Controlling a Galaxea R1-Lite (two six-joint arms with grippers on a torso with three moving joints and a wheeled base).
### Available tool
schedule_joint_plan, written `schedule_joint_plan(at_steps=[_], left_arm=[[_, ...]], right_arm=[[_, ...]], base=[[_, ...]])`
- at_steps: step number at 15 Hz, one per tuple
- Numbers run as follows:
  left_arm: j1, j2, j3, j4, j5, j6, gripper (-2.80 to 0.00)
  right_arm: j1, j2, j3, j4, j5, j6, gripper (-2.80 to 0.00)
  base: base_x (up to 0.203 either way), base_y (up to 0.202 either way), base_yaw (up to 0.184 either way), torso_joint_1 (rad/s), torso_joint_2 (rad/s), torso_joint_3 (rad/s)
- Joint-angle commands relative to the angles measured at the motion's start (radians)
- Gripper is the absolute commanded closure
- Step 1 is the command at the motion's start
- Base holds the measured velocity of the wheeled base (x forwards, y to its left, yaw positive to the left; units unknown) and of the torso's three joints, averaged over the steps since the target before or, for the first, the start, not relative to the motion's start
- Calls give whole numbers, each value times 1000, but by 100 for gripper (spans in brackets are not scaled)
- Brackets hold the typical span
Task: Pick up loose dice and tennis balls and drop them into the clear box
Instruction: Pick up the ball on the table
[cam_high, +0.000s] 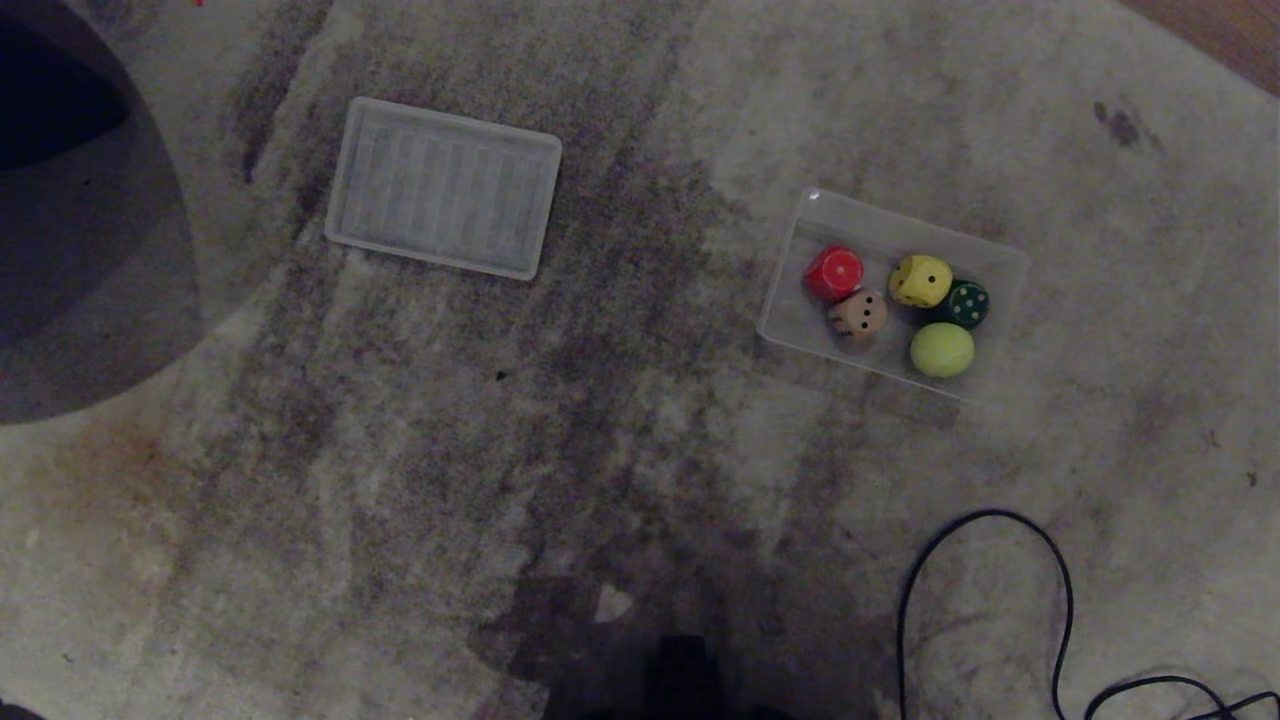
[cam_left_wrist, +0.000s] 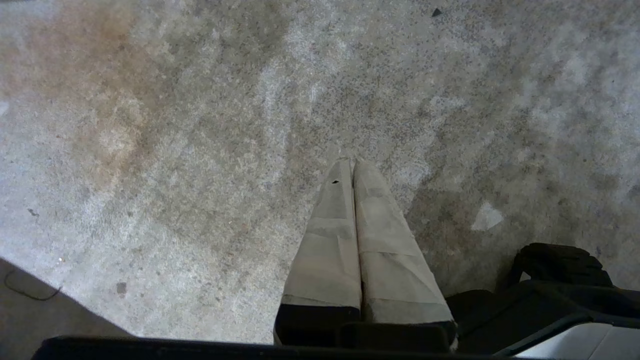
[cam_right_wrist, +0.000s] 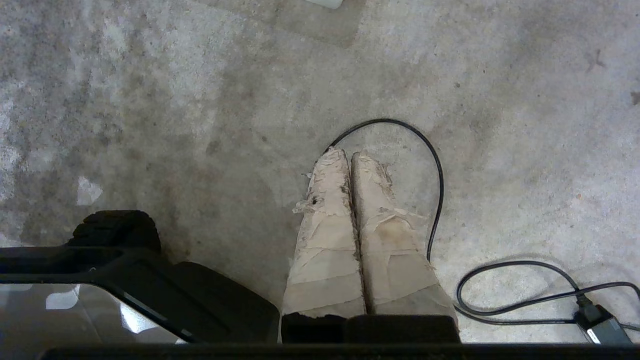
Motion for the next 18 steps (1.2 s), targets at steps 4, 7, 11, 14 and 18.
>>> schedule_joint_plan(at_steps=[4, 7, 11, 14, 18], left_arm=[[0, 2, 2, 0, 2, -3, 0], [0, 2, 2, 0, 1, -3, 0], [0, 2, 2, 0, 1, -3, 0], [0, 2, 2, 0, 1, -3, 0], [0, 2, 2, 0, 2, -5, 0]], right_arm=[[0, 3, 11, 0, 1, 0, 0], [0, 3, 11, 0, 1, 0, 0], [0, 3, 11, 0, 1, 0, 0], [0, 3, 11, 0, 1, 0, 0], [0, 3, 11, 1, 4, -3, 0]], base=[[0, 0, 0, 0, 0, 0], [0, 0, 0, 2, 2, 112], [0, 0, 0, 5, 2, 200], [0, 0, 0, 2, 4, 199], [0, 0, 0, 3, 1, 202]])
